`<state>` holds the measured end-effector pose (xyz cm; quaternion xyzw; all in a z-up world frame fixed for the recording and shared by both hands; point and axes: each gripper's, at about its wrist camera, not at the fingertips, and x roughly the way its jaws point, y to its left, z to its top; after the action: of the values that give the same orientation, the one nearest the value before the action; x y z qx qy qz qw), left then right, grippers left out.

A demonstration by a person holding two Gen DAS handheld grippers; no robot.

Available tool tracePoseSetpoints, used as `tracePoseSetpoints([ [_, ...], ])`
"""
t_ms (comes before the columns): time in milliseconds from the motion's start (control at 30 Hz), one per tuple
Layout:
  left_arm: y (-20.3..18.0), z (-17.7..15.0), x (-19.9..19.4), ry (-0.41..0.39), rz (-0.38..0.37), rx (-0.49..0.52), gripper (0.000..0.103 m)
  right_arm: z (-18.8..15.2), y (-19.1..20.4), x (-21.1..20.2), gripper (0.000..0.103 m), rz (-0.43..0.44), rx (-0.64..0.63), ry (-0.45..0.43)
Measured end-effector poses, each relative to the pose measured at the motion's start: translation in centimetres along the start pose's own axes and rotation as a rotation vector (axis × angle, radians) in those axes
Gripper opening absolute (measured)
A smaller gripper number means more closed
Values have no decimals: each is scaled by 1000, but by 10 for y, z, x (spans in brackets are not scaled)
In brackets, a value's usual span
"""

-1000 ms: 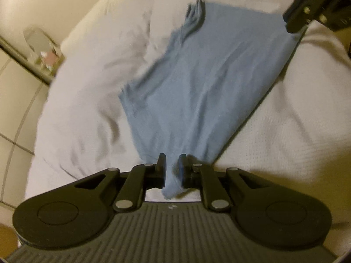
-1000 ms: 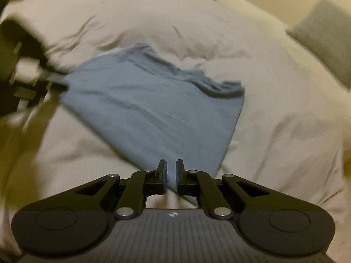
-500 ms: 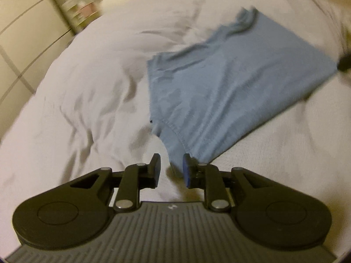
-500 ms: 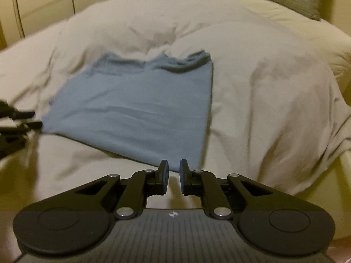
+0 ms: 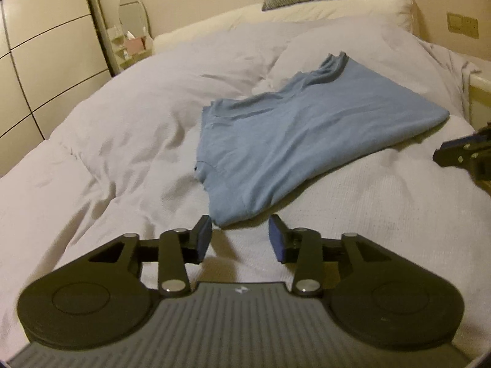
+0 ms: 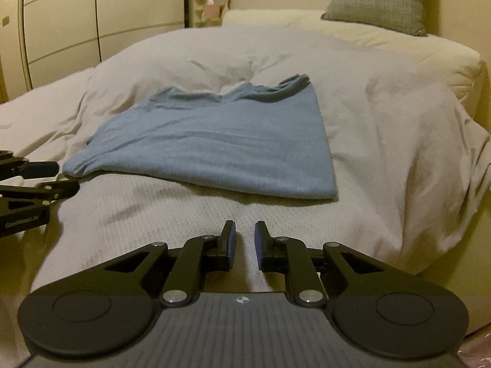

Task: Fold clothes

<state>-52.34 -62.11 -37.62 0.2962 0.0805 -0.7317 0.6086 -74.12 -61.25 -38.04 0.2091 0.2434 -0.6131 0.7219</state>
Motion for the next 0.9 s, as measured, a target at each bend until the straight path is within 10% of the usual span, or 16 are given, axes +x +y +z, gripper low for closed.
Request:
tracePoseSetpoints([
  [467,0,-11,0,-43,35,-42,70,-18,9,2,19,-57,3,-89],
  [600,-1,-7,-4,-27,60,-42,94,-16,6,1,22,-46,51,-79],
  [900,-10,1,-23,30,1,-181,102,-16,-4,-21,86,15,118,-56],
])
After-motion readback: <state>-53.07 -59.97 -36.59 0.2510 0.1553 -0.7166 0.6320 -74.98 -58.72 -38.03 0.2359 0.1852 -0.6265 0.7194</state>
